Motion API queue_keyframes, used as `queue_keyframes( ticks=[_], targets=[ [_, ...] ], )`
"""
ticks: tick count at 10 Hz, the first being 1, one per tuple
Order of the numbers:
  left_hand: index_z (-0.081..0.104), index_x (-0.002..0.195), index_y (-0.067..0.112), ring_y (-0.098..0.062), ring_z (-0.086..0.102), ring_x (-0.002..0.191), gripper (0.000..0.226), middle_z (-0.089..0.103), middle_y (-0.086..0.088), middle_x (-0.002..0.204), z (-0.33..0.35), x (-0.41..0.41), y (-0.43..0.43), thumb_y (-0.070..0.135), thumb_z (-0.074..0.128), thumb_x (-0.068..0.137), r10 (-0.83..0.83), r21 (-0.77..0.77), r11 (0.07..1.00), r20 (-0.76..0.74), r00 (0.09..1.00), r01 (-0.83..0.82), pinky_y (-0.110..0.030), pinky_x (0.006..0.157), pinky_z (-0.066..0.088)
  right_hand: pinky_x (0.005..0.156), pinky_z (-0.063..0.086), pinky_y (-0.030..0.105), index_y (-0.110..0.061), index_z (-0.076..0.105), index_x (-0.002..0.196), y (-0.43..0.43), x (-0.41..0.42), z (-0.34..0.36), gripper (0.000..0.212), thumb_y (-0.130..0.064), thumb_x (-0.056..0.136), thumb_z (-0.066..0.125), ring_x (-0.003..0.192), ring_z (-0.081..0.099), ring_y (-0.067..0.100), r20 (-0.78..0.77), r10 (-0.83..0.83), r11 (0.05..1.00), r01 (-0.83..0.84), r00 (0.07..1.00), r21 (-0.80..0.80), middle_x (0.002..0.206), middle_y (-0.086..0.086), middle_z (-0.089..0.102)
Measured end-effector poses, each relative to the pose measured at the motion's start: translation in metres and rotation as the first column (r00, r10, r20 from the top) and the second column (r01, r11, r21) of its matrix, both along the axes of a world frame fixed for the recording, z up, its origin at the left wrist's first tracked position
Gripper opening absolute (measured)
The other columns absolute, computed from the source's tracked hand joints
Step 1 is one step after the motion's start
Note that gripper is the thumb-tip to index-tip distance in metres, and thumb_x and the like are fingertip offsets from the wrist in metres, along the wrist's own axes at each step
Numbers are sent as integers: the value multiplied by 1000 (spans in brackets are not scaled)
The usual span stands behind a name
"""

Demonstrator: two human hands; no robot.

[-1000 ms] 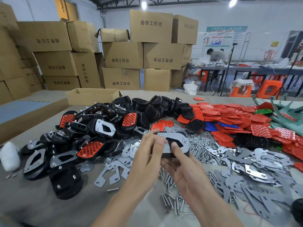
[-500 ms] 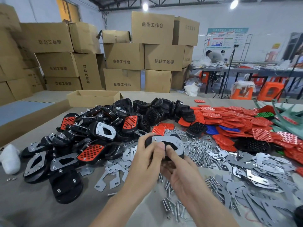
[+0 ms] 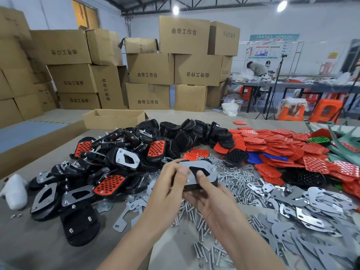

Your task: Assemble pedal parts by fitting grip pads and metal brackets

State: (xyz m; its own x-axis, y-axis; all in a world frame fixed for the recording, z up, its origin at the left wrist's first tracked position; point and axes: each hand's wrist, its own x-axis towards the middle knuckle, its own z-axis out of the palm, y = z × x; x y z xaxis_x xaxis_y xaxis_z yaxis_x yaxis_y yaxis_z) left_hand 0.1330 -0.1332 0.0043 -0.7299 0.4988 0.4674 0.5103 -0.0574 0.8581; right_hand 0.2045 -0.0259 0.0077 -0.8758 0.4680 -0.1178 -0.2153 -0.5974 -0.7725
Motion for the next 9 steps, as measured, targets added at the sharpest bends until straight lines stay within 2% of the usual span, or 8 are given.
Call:
queue_keyframes(
  ticks=[1,2,3,4,6,7,8,9],
  targets=[
    [58,84,30,4,50,124,33,53,17,117,-1,-2,3,51,41,103,71,-23,997,-55,996,-73,-19,90,38,67,62,29,5,65,121,-1,-5,1,27,-14,102,63,74,76,20,5,38,999,-38,999,21,92,16,78],
    [63,77,40,9,49,123,35,46,21,126,2,-4,5,54,41,100,60,-91,994,-95,994,-68,-5,85,37,70,63,31,5,66,121,0,-10,-4,27,-15,102,62,82,77,24,46,43,999,-44,998,27,100,20,78],
    [65,77,33,8,48,126,39,52,18,125,2,-14,2,59,42,96,58,-52,997,-34,998,-60,-6,89,37,72,63,31,2,66,123,2,-19,-6,29,-17,102,62,83,77,25,47,49,998,-51,998,29,103,20,78],
    [62,84,33,-1,57,112,35,58,13,112,2,-25,3,55,41,102,101,-2,995,-10,995,-101,-11,86,38,72,63,32,1,66,123,4,-35,-4,29,-18,101,64,83,78,25,33,73,997,-74,997,14,105,21,78],
    [60,66,35,2,55,115,45,51,23,115,2,-59,6,54,40,102,212,-69,973,-90,973,-218,-6,80,38,66,62,29,-3,72,111,2,-72,-6,18,-14,103,61,77,78,24,41,129,991,-131,991,34,96,18,78],
    [61,64,27,3,57,112,53,50,25,121,1,-81,-1,60,40,99,249,-43,967,-54,967,-251,-18,79,43,72,62,30,-5,71,116,-2,-97,-4,19,-16,104,61,81,77,23,33,184,980,-186,982,67,101,18,78],
    [66,66,24,17,52,112,55,51,24,130,14,-110,-7,60,38,97,247,-36,969,79,966,-245,-20,85,39,75,63,30,-4,65,125,-6,-131,3,28,-22,105,61,89,75,23,82,241,954,-251,967,166,114,19,75],
    [68,103,43,14,30,133,35,35,12,152,22,-115,-20,56,36,101,370,-98,920,-103,923,-380,-29,112,30,77,64,30,-3,44,147,4,-139,8,61,-40,102,61,97,72,24,292,205,926,-282,934,251,135,21,64]
  ],
)
